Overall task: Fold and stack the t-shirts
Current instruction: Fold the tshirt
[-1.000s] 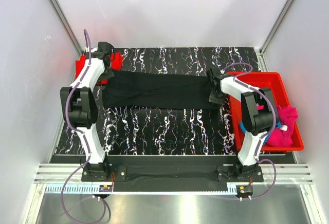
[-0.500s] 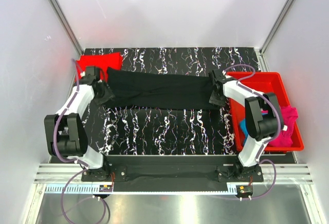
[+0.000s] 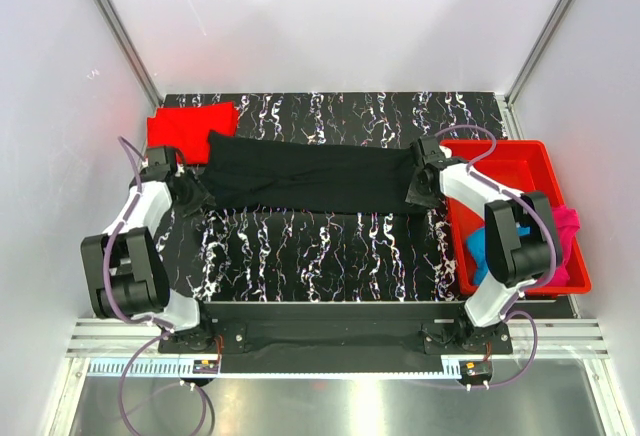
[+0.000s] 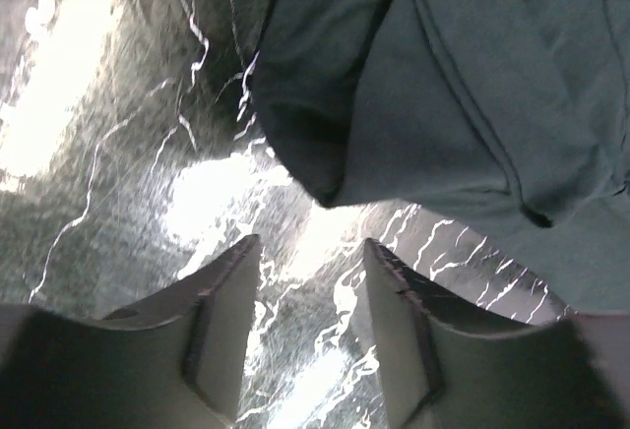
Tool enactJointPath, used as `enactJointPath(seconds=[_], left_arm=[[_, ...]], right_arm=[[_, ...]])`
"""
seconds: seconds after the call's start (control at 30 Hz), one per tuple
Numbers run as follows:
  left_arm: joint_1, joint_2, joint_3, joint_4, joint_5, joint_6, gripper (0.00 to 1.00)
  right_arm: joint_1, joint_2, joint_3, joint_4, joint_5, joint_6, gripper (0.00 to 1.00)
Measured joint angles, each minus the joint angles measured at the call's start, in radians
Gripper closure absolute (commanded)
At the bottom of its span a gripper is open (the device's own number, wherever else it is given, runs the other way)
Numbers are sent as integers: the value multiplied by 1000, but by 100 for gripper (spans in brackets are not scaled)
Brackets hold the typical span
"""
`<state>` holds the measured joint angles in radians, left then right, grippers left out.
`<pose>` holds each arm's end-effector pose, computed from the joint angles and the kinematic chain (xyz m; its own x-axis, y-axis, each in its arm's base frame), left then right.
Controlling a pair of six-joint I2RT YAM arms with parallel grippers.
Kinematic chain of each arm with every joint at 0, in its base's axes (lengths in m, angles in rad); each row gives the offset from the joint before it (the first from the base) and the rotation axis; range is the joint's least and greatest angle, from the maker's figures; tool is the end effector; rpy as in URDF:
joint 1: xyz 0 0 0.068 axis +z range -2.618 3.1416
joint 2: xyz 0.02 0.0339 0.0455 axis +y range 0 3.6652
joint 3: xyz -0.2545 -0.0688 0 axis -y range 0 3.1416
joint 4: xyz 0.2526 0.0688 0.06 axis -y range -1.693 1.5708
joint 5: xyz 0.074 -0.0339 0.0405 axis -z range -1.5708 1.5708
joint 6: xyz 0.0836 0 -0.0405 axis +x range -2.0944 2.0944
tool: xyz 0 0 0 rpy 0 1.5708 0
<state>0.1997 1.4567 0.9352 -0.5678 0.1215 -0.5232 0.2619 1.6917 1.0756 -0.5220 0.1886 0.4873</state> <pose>0.3084 0.0521 0.1534 -0.6816 -0.6440 -0.3475 -0.5570 0.7645 -0.3244 0.3489 0.0773 0.1274 -0.8583 0.2461 -0.4502 0.2530 0.9664 0.0459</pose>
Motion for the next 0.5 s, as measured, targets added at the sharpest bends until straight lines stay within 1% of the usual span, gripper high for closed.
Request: enactJointPath(seconds=[0.03,0.17,0.23,0.37,0.5], left_arm=[[0,9,0,11,0,-1,56],[13,102,24,23,-3,-2,60],[21,167,51,18,-14,-7,60],[25,263,151,-15,-64,-12,55],[25,314,203,-40,-122,-27,53]], right_arm=[[0,7,-2,3,1,-6,65],[0,56,-3,12,5,-21,66],[0,72,-3,18,10,-24,66],[0,72,-3,18,12,-23,66],[0,72,-3,18,11,-23,65]])
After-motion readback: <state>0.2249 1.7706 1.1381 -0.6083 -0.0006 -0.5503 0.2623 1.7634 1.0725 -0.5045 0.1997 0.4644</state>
